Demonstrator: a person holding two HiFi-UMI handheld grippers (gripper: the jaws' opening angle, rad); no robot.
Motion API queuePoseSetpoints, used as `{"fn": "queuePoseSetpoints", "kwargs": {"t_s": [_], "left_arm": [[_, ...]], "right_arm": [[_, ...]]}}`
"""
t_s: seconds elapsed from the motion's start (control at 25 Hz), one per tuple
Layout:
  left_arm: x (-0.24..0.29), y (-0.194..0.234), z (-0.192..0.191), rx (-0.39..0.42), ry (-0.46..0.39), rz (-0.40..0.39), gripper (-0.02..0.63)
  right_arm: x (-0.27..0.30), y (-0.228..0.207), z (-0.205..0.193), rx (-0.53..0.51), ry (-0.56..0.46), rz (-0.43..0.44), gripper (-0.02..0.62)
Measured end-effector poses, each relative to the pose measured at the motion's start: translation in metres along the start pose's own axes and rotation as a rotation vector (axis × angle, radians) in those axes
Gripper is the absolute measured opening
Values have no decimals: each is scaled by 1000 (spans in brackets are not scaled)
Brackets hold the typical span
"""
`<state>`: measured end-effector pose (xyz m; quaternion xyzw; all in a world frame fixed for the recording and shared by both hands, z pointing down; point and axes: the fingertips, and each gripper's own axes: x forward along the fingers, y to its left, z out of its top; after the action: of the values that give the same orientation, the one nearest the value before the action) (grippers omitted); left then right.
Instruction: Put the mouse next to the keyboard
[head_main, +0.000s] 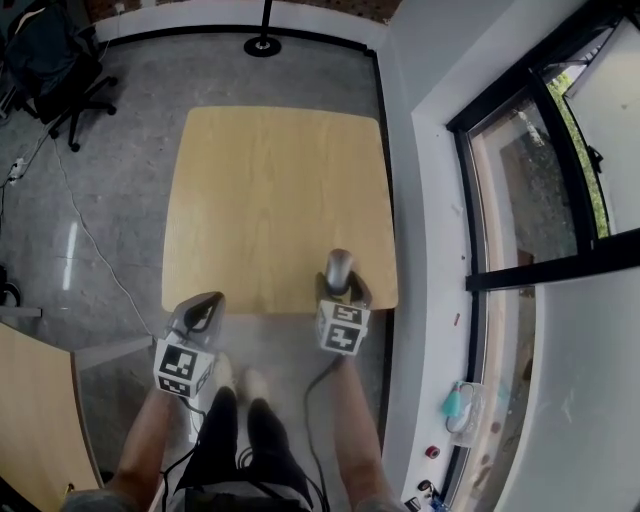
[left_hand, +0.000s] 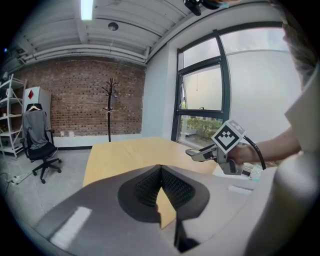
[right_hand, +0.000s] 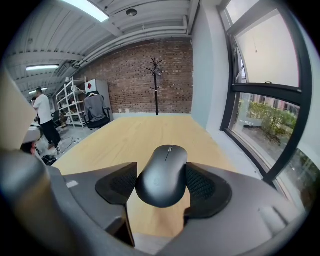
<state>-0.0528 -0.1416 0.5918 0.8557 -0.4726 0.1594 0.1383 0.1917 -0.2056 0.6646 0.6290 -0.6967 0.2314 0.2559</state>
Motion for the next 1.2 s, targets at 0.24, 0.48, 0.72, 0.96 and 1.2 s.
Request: {"fn": "queuePoseSetpoints", "kwargs": {"t_s": [0.24, 0.48, 0.72, 0.96, 1.2], "left_arm": [[8, -15, -3, 9, 14, -20, -2], [13, -25, -7, 11, 35, -34, -2], [14, -31, -11, 16, 53, -36, -2], [19, -35, -12, 16, 42, -27, -2], [20, -39, -17, 26, 71, -38, -2]], "right_arm": [[0, -24, -8, 6, 10, -20, 319], [3, -42, -16, 7, 25, -35, 319], [5, -57, -29, 8, 45, -44, 319], [9, -65, -38, 15, 53, -48, 319], [12, -69, -45, 27, 68, -43, 319]]}}
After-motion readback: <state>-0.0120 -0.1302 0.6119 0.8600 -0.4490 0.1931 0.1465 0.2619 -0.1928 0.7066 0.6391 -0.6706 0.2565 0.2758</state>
